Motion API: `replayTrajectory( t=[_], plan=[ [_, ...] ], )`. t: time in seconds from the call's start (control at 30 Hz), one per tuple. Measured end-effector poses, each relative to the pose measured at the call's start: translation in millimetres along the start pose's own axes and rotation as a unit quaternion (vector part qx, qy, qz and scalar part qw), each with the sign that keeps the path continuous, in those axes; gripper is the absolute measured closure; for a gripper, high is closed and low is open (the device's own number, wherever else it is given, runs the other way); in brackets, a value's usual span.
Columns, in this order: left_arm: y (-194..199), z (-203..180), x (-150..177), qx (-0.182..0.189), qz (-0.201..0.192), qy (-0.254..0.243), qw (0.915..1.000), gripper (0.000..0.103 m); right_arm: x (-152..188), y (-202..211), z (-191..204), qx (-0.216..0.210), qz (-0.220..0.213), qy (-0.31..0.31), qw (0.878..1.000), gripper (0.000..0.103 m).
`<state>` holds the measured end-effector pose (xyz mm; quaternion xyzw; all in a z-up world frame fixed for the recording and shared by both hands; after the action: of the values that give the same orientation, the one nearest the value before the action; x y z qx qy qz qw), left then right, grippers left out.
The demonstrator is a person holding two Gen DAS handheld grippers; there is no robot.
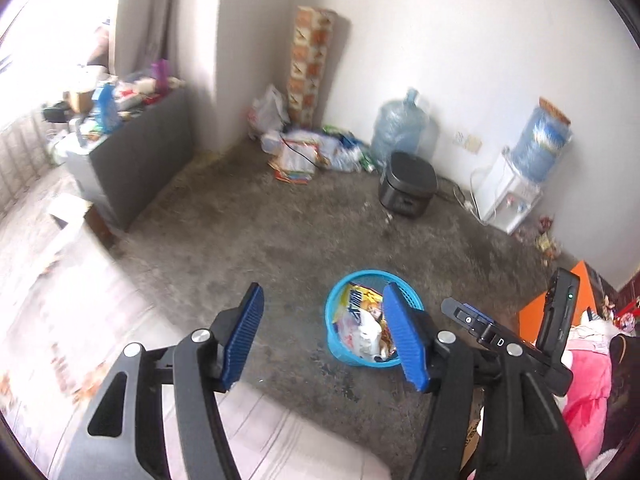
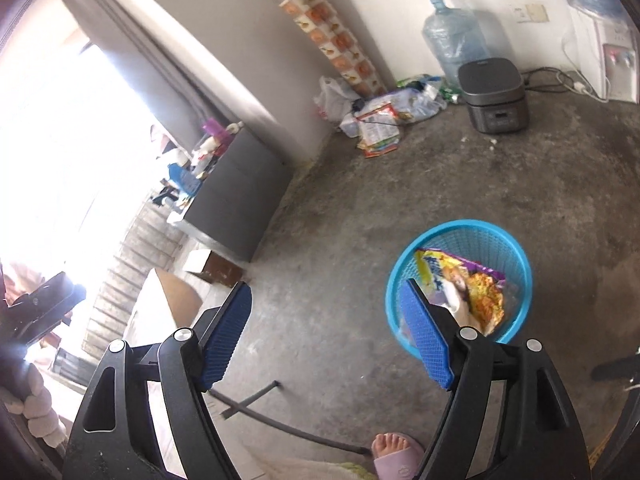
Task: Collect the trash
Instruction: 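Move both tools back to the table toward the teal bag and blue box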
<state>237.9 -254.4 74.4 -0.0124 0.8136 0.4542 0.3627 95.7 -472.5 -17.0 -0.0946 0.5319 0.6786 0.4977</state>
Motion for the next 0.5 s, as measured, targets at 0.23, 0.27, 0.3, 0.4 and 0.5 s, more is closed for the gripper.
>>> replayTrajectory(
  t=[0.23, 0.27, 0.3, 0.4, 0.5],
  plan=[
    [143.3, 101.1, 55.1, -0.106, -0.116, 0.071, 0.9851, 0.034, 25.5, 14.9, 82.9, -0.098, 0.046, 0.088, 0.990, 0.030],
    [158.7, 117.7, 65.5, -0.124, -0.124, 0.089, 0.9805, 0.034, 30.7, 14.3, 94.6, -0.114, 0.056, 0.096, 0.987, 0.030],
    [174.2, 136.0, 79.3, -0.141, -0.131, 0.112, 0.9749, 0.034, 36.1, 13.2, 106.0, -0.130, 0.068, 0.105, 0.984, 0.030],
    [208.3, 184.3, 115.0, -0.180, -0.142, 0.164, 0.9595, 0.034, 52.6, 9.9, 142.0, -0.174, 0.104, 0.133, 0.970, 0.030],
    [227.9, 226.3, 157.6, -0.224, -0.142, 0.210, 0.9409, 0.034, 71.0, 4.9, 174.2, -0.209, 0.141, 0.153, 0.956, 0.030]
  ],
)
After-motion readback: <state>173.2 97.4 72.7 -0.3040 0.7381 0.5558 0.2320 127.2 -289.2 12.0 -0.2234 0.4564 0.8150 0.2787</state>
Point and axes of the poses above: each gripper's, at about its wrist camera, not at the fingertips, and y roughly against the way its jaws point, z to its left, x to its underside, the point moved 2 cm from there along -y, roughly the way its jaws point, and after that the axes turned 15 degrees about y, right-handed, at the moved point
